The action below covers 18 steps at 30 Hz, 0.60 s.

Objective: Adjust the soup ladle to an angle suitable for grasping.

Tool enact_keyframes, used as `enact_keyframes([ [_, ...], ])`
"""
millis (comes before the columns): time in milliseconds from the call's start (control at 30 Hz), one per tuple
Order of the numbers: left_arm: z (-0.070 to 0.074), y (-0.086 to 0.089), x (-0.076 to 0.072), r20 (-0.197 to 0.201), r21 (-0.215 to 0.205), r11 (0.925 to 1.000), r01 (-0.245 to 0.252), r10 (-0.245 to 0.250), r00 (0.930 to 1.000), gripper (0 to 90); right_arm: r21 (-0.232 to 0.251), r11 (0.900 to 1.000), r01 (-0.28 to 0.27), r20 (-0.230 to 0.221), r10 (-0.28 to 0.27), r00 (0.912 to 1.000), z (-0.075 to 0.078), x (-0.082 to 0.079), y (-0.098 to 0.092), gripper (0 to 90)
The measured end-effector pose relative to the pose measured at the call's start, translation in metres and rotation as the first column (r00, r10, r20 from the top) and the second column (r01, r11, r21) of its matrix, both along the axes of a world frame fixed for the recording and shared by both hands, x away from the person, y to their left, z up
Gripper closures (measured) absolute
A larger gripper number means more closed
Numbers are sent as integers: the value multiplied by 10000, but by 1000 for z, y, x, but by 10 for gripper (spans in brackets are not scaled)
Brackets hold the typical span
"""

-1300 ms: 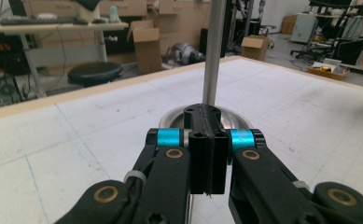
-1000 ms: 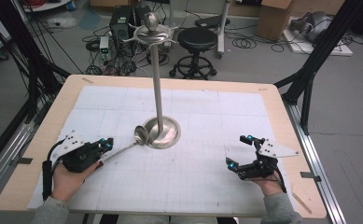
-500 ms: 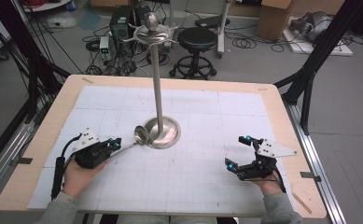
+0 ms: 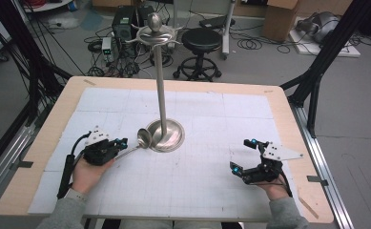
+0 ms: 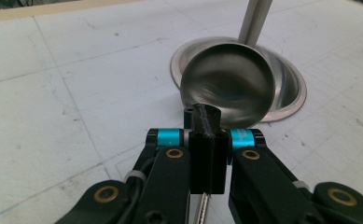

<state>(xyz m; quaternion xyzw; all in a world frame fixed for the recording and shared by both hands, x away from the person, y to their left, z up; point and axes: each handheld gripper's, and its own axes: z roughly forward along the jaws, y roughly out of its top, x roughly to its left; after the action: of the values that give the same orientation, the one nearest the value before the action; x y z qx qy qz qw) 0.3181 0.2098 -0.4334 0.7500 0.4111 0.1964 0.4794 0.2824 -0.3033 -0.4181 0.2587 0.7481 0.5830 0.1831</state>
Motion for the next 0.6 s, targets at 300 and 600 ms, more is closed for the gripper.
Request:
enact_keyframes([
  [300,-5,-11,7,-566,740,9972,84,-43,9984,898,6,9999,-134,-23,134,9999,0,0,1,7],
  [600,-10,-9,19,-1136,480,9976,-497,549,9920,898,-69,9996,-268,-134,267,9996,-1,2,3,7],
])
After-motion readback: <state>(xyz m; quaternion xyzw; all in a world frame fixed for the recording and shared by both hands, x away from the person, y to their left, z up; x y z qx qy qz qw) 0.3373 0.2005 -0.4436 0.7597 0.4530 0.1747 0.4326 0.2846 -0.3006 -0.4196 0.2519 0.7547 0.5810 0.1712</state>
